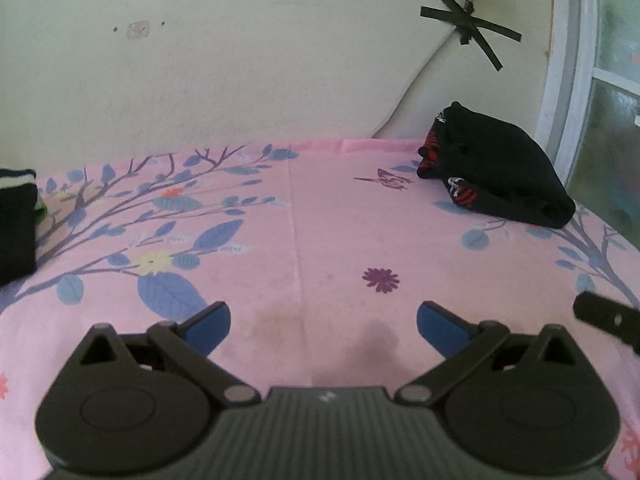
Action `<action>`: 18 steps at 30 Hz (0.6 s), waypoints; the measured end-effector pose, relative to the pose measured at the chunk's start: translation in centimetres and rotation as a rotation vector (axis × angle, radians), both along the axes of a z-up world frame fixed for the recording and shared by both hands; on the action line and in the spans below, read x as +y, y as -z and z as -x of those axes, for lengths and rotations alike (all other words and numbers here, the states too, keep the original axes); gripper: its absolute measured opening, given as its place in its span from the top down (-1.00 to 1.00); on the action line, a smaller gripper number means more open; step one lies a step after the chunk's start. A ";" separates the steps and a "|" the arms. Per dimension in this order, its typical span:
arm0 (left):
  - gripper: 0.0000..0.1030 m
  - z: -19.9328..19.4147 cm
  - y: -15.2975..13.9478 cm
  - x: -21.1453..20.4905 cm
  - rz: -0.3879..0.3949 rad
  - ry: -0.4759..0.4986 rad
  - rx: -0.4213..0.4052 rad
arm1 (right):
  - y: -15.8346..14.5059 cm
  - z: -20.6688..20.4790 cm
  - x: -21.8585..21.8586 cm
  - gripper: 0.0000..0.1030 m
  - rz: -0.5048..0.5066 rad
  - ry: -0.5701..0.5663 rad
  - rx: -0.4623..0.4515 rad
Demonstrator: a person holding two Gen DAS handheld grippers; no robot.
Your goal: Fold small clothes
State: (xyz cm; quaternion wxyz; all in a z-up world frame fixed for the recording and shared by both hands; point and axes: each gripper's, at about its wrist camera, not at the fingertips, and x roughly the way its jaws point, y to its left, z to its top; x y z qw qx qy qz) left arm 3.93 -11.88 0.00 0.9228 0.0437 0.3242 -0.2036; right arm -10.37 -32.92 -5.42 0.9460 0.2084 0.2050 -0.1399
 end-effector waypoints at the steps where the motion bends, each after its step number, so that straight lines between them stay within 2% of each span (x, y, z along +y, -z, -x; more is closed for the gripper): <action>1: -0.99 0.1 0.0 0.0 -0.003 -0.001 -0.005 | 0.1 0.0 -0.2 -0.72 -0.008 0.013 -0.004; 7: -0.99 0.4 -0.1 -0.1 -0.017 -0.005 -0.034 | 0.2 -0.1 -0.9 -0.72 -0.038 0.060 -0.011; 18: -1.00 0.6 -0.1 -0.1 -0.030 0.000 -0.051 | 0.1 0.2 -1.1 -0.72 -0.047 0.062 -0.026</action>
